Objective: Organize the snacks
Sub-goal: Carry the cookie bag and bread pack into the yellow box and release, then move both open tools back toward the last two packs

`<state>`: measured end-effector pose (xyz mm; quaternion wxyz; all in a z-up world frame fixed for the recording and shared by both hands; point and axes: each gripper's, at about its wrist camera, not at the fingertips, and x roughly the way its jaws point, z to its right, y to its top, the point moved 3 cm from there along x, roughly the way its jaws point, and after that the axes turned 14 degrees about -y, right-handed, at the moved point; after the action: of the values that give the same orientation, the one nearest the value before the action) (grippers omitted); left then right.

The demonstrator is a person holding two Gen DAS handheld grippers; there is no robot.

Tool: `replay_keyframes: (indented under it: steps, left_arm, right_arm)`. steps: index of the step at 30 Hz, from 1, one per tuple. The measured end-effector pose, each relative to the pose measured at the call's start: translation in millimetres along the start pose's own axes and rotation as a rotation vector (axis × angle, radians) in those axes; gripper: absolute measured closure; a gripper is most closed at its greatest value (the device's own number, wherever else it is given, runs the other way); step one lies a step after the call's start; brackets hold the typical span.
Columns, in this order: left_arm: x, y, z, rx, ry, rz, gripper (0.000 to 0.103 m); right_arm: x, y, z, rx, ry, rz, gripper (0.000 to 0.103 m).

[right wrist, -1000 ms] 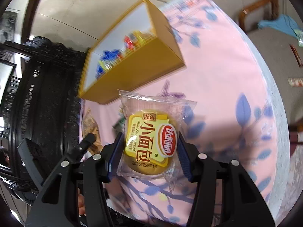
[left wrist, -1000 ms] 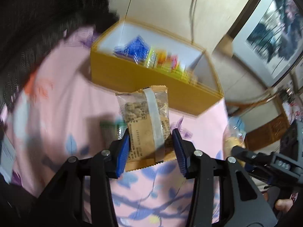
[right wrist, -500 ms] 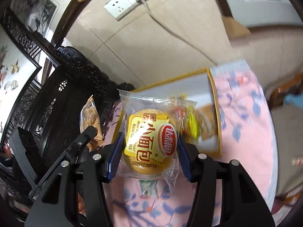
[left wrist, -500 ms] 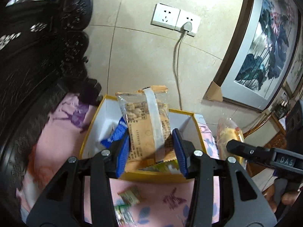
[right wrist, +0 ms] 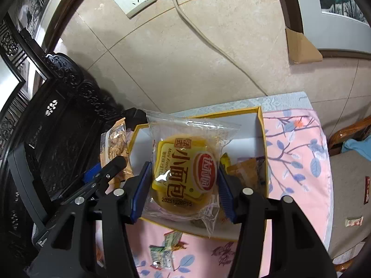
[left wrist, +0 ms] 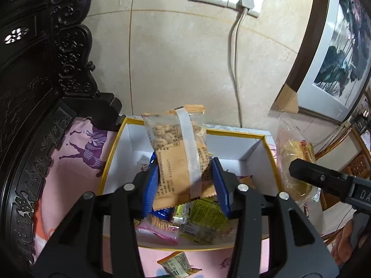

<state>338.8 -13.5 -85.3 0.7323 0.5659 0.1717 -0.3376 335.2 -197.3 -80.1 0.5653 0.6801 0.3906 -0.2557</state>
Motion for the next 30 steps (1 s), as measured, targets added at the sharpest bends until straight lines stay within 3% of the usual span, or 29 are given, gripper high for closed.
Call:
replay_keyframes:
  steps: [1,2,3,5,12,17,20,24,27,30]
  left_arm:
    - [0.6,0.8,-0.7,0.000,0.009,-0.003,0.027]
    - [-3.1,1.8,-2.2,-0.003,0.059,0.015,0.003]
    - [-8.0,2.6,-3.6,-0.004,0.095,0.040,0.002]
    - [-19.1,2.2,-5.2,-0.006,0.113,0.068,0.002]
    - [-56.5,-24.4,-25.3,-0.078,0.134,0.068,0.002]
    - [-88.9,-56.8,-39.3,-0.114,0.169,0.085,0.002]
    - [-104.1,-83.6,-46.7,-0.139,0.187,0.085,0.002]
    - [-112.2,-121.5,-53.3,-0.175,0.196,0.028,0.002]
    - [-122.3,-150.2,-53.5,-0.134,0.223,0.017,0.002]
    - [-129.0,-171.1,-54.7,-0.105,0.250,-0.020,0.002]
  right_arm:
    - [1.9,-1.0,-2.0,-0.019,-0.027,-0.003,0.036]
    - [0.6,-2.0,-2.4,-0.019,-0.042,0.006,0.027]
    - [-1.4,-3.8,-0.9,-0.009,-0.048,0.016,0.026]
    - [-6.6,-10.3,3.9,0.027,-0.041,0.018,0.006]
    - [-19.9,-51.6,24.5,0.145,-0.021,-0.031,0.005]
    - [-30.2,-97.0,31.1,0.128,-0.056,-0.066,0.005]
    - [-29.1,-134.5,26.0,0.039,-0.150,-0.074,0.004]
    - [-23.9,-185.0,10.3,-0.128,-0.307,-0.044,0.004]
    - [-26.4,-216.1,-6.1,-0.286,-0.310,0.044,0.004]
    - [-24.2,-229.9,-29.1,-0.436,-0.265,0.051,0.004]
